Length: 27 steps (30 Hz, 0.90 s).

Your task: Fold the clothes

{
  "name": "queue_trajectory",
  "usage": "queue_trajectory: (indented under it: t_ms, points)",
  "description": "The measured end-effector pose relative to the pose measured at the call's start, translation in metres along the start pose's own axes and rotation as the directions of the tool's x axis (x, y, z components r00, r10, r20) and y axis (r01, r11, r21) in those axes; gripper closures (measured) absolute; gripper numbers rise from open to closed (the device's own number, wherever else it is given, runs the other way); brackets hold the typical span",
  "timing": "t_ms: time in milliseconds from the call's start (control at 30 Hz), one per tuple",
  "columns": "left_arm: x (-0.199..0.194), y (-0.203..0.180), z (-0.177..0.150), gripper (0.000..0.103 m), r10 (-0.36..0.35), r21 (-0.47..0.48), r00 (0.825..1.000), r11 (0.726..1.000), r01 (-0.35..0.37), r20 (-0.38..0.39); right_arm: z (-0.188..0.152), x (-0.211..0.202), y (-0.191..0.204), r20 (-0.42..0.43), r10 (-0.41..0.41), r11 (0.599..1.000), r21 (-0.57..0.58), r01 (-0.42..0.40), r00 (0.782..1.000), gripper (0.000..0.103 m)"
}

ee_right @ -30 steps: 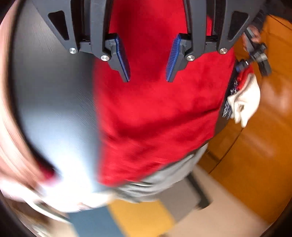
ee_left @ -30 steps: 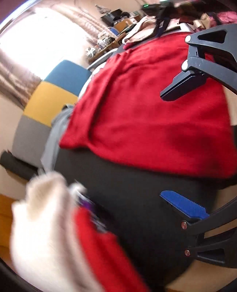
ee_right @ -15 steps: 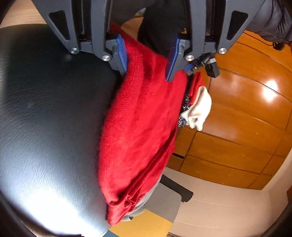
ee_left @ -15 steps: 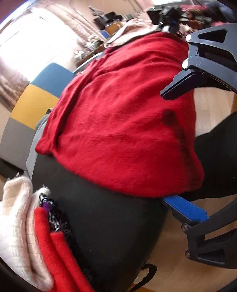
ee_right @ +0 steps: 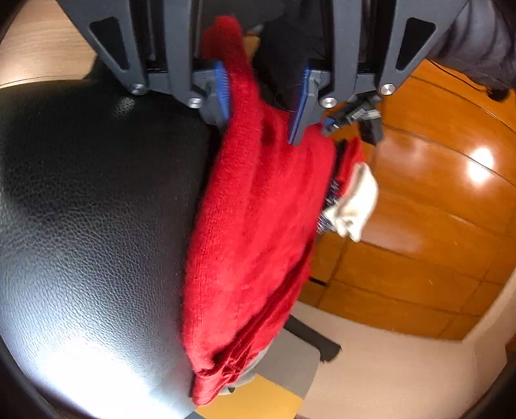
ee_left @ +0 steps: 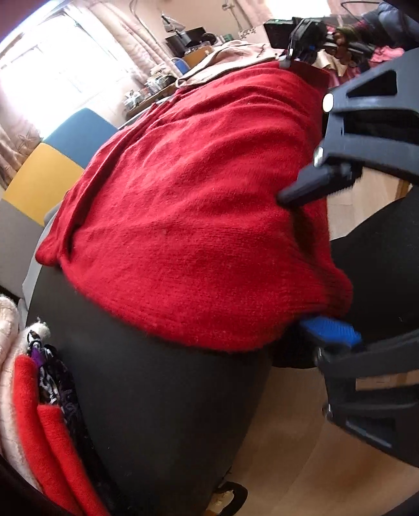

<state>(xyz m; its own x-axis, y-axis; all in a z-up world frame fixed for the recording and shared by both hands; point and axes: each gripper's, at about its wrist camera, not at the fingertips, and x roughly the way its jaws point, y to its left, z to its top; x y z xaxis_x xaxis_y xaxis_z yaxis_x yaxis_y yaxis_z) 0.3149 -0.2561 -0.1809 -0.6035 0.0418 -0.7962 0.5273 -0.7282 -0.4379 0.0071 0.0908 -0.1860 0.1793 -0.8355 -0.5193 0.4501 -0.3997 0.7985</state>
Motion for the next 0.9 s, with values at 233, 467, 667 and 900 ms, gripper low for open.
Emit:
queue_trajectory:
  t_ms: [233, 467, 667, 900]
  points:
    - [0.001, -0.013, 0.007, 0.082, 0.004, 0.087, 0.999, 0.996, -0.001, -0.034, -0.007, 0.016, 0.015, -0.080, -0.058, 0.998, -0.012, 0.057, 0.995, 0.088]
    - [-0.019, -0.020, 0.016, 0.084, -0.113, 0.083, 0.992, 0.990, 0.117, -0.052, -0.029, 0.033, 0.016, -0.106, -0.165, 0.986, -0.050, 0.161, 0.981, 0.095]
    - [-0.052, -0.029, 0.050, 0.085, -0.336, 0.047, 0.942, 0.941, 0.336, 0.002, -0.004, 0.009, 0.072, 0.020, -0.058, 0.986, -0.157, 0.061, 0.998, 0.095]
    - [-0.061, -0.051, 0.130, 0.088, -0.521, 0.060, 0.842, 0.853, 0.518, 0.142, 0.064, -0.005, 0.105, 0.147, 0.108, 0.977, -0.197, -0.078, 0.983, 0.095]
